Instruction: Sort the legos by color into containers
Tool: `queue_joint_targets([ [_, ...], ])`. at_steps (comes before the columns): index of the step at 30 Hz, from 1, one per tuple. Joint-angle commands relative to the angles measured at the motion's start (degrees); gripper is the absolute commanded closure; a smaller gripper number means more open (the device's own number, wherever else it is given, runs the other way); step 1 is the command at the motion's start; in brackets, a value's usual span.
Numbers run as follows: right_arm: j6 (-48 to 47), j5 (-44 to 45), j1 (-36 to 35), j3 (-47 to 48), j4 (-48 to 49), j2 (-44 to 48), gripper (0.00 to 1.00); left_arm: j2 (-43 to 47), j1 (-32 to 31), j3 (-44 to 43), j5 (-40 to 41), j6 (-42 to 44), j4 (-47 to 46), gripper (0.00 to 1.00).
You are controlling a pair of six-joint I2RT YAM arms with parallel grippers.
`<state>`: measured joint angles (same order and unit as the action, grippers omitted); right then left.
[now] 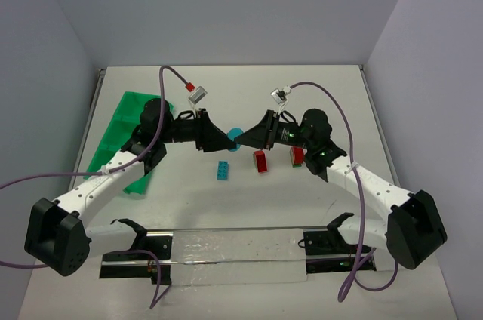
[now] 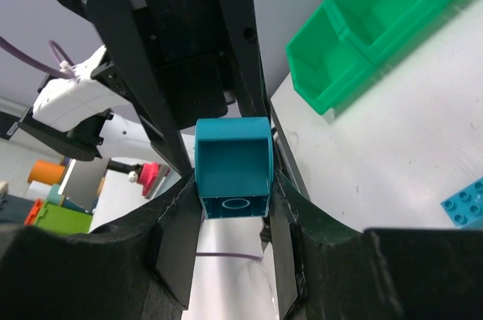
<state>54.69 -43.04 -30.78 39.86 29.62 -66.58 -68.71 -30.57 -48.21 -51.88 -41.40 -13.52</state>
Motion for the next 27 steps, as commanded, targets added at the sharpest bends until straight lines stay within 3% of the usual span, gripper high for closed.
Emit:
queue_joint_targets([
  [1,0.4,-0.1,-0.7,2.3,3.6,0.1,0.83,0.1,-0.5,-0.2,-0.9,-0.7,-4.5,0.64],
  [3,0.2,0.0,-0.7,2.2,3.5,0.2,0.82,0.2,-0.5,-0.5,-0.4,-0.4,-3.9,0.81],
  [4,0.1,0.2,-0.7,2.3,3.0,0.3,0.76,0.3,-0.5,-1.1,-0.2,0.0,-3.1,0.88],
  [6,-1.3,1.4,-0.6,3.0,-0.6,0.8,0.5,0.7,-0.4,-1.9,1.1,2.1,0.8,1.0],
  [9,-7.7,7.7,-0.3,5.6,-12.4,3.1,0.13,3.0,0.1,-3.0,5.0,5.5,6.6,1.0],
  [11,-11.9,14.5,-0.1,7.6,-19.2,4.9,0.0,4.0,0.9,-3.2,7.7,6.6,10.8,1.0],
  [13,-15.1,25.0,0.0,11.5,-31.2,7.1,0.0,6.4,3.0,-3.5,11.2,7.9,16.4,1.0],
  [17,-18.0,37.5,1.6,13.0,-39.0,12.0,0.0,10.5,8.7,-3.9,19.6,8.7,26.3,1.0],
  [22,-19.1,42.9,3.8,11.1,-42.2,15.5,0.0,9.6,13.7,-7.0,49.2,2.7,39.9,1.0],
  [24,-19.2,42.1,4.7,9.7,-42.0,15.8,0.0,6.5,15.1,-9.7,65.9,-3.3,48.6,1.0],
  [27,-19.2,40.6,4.8,8.3,-41.5,15.7,0.0,3.7,16.1,-11.9,78.7,-8.5,55.1,1.0],
])
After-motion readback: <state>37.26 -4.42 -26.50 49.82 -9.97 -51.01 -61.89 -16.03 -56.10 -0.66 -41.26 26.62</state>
